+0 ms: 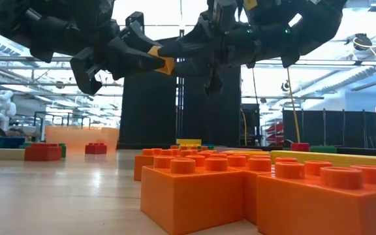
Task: Sort blocks by size
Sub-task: Put the yellow 4 stud game piece into the orange bin
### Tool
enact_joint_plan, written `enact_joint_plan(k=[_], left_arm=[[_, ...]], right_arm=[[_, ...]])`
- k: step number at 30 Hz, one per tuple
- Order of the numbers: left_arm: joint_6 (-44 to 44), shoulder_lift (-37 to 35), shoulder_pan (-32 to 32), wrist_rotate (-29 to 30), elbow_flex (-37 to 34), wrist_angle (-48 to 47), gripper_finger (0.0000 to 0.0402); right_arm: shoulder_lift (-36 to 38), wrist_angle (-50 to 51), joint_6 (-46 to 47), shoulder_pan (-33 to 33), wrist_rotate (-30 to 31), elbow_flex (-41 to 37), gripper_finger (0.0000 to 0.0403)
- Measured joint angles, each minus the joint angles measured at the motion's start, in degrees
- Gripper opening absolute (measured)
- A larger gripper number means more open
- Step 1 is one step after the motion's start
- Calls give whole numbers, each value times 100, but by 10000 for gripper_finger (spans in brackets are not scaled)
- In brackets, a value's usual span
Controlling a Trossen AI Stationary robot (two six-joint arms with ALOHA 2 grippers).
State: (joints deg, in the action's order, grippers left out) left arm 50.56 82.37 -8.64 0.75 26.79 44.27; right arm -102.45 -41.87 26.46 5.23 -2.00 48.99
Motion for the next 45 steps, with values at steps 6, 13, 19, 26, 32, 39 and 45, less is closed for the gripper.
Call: enact_joint_plan(k=[6,13,19,26,32,39,45], left_arm=[[5,0,0,9,0,0,99],[-424,-4,-11,628,-4,-26,96],[-1068,-116,6,1586,13,65,94],[-1295,-627,206,2631,-11,-519,94],[-2092,-1471,864,2751,-12,-1627,94],[-2778,-2367,1987,3119,-11,-2567,94],[-3833,-2644,3046,3231,-11,-3759,94]], right_arm=[[0,11,22,2,-26,0,133],[38,-10,-193,-22,155,-7,175],[591,545,-466,-103,209,-7,247],[1750,1782,-785,230,718,13,277],[2318,2906,-697,489,1933,4,272],[2341,3012,-641,553,2141,2,268],[2341,3012,-641,541,2165,2,267]])
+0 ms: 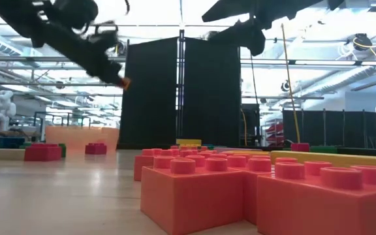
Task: Sort blocks by size
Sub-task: Put the yellow 4 stud game piece into the orange bin
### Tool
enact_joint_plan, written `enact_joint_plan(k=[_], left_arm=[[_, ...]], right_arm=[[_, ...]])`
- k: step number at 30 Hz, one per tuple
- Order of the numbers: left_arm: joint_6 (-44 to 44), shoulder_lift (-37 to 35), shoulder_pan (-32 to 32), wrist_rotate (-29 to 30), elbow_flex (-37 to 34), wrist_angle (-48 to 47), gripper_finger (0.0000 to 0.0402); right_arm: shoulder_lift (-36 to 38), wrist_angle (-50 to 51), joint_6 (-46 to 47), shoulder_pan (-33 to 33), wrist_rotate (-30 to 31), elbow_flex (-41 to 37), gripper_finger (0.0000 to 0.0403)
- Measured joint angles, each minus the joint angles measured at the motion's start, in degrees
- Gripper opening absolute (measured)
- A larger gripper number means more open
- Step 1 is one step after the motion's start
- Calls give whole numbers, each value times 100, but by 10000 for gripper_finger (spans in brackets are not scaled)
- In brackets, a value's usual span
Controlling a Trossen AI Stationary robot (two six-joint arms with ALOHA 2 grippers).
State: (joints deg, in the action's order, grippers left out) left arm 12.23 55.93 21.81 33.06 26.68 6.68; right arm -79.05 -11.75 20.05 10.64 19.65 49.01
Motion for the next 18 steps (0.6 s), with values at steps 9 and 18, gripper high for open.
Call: enact_joint_plan(k=[9,18], left_arm=[[-1490,213,1202,-22,0,-887,94],[-1807,692,2001,-1067,2,-1115,94]], right_arm=[[0,-15,22,-18,162,0,267],[0,-28,-129,-14,150,0,267]])
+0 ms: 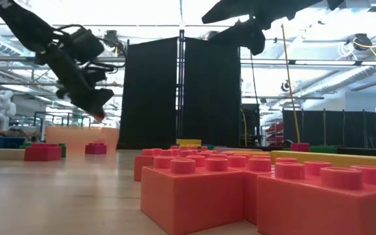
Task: Sort blocks by size
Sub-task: Put the yellow 4 stud game piece into the orange bin, then put the red 4 stud game piece into the orange bin
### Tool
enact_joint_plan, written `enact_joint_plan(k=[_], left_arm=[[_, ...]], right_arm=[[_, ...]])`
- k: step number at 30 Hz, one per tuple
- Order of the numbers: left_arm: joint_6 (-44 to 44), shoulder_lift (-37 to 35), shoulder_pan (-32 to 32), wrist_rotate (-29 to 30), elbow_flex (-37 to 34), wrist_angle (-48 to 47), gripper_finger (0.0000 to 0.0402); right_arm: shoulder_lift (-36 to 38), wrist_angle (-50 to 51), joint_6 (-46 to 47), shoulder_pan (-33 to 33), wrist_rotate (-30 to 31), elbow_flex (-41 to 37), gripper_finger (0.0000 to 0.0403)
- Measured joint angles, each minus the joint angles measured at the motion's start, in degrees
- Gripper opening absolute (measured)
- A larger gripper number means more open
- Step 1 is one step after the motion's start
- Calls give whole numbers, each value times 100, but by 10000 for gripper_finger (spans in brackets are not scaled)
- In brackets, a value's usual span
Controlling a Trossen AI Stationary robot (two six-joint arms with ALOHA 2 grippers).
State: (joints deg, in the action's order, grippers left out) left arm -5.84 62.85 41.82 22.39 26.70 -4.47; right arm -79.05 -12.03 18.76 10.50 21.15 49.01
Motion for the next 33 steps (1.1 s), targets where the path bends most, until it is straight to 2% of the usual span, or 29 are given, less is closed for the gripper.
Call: enact_joint_plan(k=[7,18,22,25,33], left_arm=[[-93,299,98,-16,0,41,102],[-182,356,96,29,0,287,206],[-107,356,96,-35,0,292,226],[163,356,84,-363,0,291,229],[500,120,-338,-1883,0,239,230]], right_arm=[[0,1,0,0,-1,-2,267],[-2,2,-42,0,-2,-2,267],[-2,2,-44,0,-2,-2,267],[-2,9,-55,0,-2,-2,267],[-4,17,-213,-19,0,-4,267]])
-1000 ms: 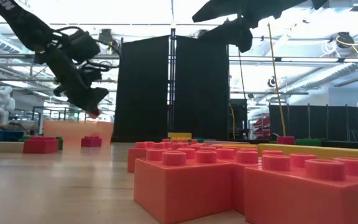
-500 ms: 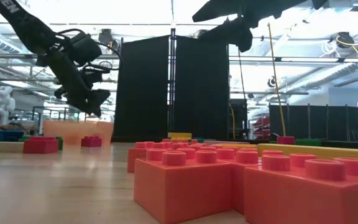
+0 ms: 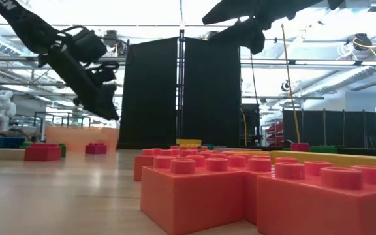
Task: Sort blocks by size
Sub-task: Put the red 4 stud game piece into the orange bin
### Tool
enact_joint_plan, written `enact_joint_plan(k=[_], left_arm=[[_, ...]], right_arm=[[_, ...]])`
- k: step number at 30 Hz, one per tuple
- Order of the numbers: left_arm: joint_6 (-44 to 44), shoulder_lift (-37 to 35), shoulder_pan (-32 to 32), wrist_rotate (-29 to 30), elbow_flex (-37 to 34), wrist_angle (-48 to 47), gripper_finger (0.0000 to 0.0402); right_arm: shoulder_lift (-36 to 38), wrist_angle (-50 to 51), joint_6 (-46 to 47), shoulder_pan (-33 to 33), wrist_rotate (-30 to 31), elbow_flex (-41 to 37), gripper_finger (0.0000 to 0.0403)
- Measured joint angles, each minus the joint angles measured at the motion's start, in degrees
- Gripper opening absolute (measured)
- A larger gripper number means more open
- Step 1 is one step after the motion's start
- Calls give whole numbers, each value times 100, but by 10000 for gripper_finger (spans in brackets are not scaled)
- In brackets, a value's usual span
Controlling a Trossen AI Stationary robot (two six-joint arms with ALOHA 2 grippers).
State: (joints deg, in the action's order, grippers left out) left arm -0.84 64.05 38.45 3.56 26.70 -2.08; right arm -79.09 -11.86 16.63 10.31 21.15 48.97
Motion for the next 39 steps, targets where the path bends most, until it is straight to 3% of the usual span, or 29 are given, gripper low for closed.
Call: enact_joint_plan(k=[6,11,16,22,34,39], left_arm=[[-292,-387,-839,-593,2,-758,230],[-317,-474,-1737,-533,2,-1358,230],[-101,-402,-2253,-23,2,-1570,230],[-863,-297,-2398,754,4,-1506,230],[-1965,601,-2397,667,5,-1459,230],[-1987,1007,-2397,720,4,-1269,230]], right_arm=[[0,11,-1,-16,-4,0,267],[-2,17,-62,-16,-19,0,267],[-2,10,-63,-14,-22,0,267],[-2,0,-12,-7,-26,0,267],[-2,5,-40,-9,-28,0,267],[-2,7,-40,-9,-28,0,267]])
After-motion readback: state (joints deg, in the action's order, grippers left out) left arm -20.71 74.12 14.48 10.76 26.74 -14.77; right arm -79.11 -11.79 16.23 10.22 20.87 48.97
